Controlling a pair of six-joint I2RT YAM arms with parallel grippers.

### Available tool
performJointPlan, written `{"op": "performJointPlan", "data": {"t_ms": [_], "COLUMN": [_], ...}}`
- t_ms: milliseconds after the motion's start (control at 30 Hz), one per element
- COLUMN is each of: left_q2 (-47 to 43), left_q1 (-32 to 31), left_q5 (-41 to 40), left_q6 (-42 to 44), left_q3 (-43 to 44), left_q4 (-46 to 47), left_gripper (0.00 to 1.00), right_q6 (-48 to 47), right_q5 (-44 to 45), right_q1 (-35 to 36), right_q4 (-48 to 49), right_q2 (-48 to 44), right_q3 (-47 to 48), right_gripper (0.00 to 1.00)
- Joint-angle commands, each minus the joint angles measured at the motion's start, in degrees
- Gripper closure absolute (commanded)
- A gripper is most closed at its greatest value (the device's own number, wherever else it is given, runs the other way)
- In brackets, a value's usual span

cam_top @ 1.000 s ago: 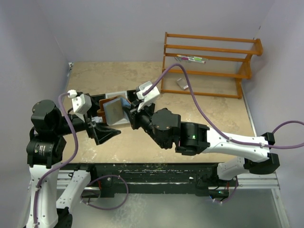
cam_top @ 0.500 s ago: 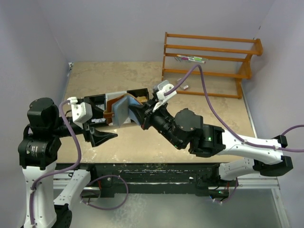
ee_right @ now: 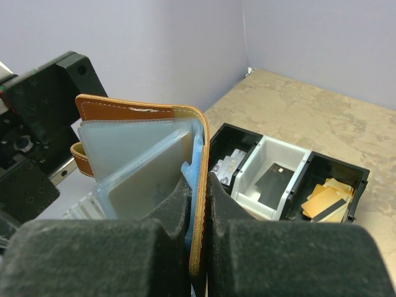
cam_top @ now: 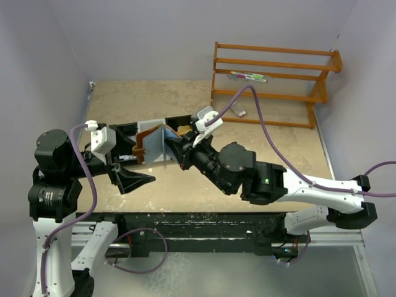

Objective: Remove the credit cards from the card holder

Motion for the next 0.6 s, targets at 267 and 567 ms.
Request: {"op": "performJointPlan", "data": {"t_ms": [267,567], "left_q2": [-1.2,-1.9], "left_q1": [-0.1,-0.2], "left_q5": [-2.9,-1.4], "left_q6": [-5.9,2.8], "left_q3": [-2.1,-0.7], "left_q4": [8.1,1.5], "left_gripper": [0.09,0.14], "right_q6": [0.8,0.6], "right_q5": [2.6,2.2], "right_q1": [0.7,0.8], "right_q4": [0.2,1.4], "right_q2": [3.7,2.8], "right_q3": [5.4,4.3], "right_gripper": [1.00,1.00]}}
